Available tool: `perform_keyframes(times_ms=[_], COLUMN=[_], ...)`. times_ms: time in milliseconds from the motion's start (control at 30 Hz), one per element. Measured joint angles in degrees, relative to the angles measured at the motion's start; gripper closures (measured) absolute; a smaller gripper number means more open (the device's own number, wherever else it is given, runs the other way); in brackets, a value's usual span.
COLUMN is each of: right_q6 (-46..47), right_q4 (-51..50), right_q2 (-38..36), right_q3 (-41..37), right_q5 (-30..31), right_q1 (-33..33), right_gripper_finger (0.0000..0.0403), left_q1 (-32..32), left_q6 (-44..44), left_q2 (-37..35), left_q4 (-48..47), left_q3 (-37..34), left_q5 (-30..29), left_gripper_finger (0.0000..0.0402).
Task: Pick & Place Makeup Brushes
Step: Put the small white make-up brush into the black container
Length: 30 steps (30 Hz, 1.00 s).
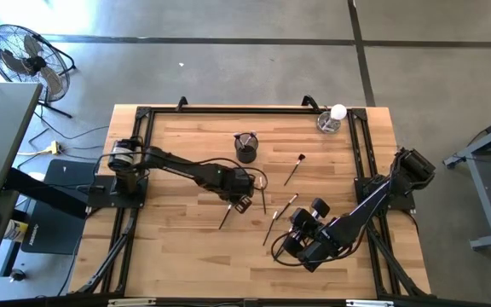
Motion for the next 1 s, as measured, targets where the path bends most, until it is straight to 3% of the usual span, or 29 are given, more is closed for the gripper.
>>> perform_keyframes(times_ms=[500,1000], right_q6=[-0.22,-0.20], right_q4=[0.00,0.28], right_q2=[0.00,0.00], right_q3=[0.01,0.02], right_q5=[0.26,0.41], right_q1=[0.00,-0.02], right_gripper_finger=[0.0401,0.0399], left_q1=[0.59,0.55], left_q6=[-0.32,-3.45], left_q2=[3.59,3.81], left_q4=[1.74,-0.80], left_q3=[0.32,0.33], left_q5=[2.82,1.85], left_gripper_finger=[0.0279,0.0279])
